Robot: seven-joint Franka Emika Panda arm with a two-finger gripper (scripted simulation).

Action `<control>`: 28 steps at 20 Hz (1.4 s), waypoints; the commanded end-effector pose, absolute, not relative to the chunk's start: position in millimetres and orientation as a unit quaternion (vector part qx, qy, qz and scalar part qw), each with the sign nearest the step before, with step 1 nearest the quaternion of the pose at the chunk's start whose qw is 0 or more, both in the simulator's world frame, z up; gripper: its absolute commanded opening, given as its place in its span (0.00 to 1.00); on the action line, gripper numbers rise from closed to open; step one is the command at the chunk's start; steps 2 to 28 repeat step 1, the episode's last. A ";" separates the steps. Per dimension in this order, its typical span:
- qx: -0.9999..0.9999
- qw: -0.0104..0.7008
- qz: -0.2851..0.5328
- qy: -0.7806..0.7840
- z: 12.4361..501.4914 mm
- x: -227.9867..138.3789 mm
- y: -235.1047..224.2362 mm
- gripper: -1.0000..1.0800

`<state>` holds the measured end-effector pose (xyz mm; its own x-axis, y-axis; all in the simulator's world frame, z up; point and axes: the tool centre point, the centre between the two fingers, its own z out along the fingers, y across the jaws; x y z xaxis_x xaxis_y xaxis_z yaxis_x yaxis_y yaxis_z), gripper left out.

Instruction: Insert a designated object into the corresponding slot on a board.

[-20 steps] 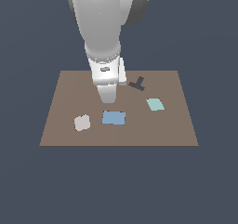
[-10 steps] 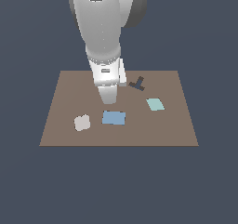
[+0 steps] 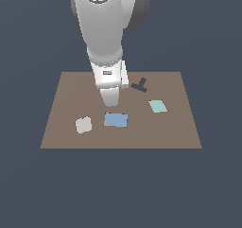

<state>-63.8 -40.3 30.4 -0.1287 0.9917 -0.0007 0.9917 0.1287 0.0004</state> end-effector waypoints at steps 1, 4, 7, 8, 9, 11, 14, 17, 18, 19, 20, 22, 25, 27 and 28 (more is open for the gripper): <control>0.660 0.000 0.000 0.751 30.4 -63.7 -40.3 0.96; 0.660 0.000 0.000 0.751 30.4 -63.7 -40.3 0.96; 0.660 0.000 0.000 0.751 30.4 -63.7 -40.3 0.96; 0.660 0.000 0.000 0.751 30.4 -63.7 -40.3 0.96; 0.660 0.000 0.000 0.751 30.4 -63.7 -40.3 0.96; 0.660 0.000 0.000 0.751 30.4 -63.7 -40.3 0.96; 0.660 0.000 0.000 0.751 30.4 -63.7 -40.3 0.96; 0.660 0.000 0.000 0.751 30.4 -63.7 -40.3 0.96; 0.660 0.000 0.000 0.751 30.4 -63.7 -40.3 0.96; 0.660 0.000 0.000 0.751 30.4 -63.7 -40.3 0.96; 0.660 0.000 0.000 0.751 30.4 -63.7 -40.3 0.96; 0.660 0.000 0.000 0.751 30.4 -63.7 -40.3 0.96; 0.660 0.000 0.000 0.751 30.4 -63.7 -40.3 0.96; 0.660 0.000 0.000 0.751 30.4 -63.7 -40.3 0.96; 0.660 0.000 0.000 0.751 30.4 -63.7 -40.3 0.96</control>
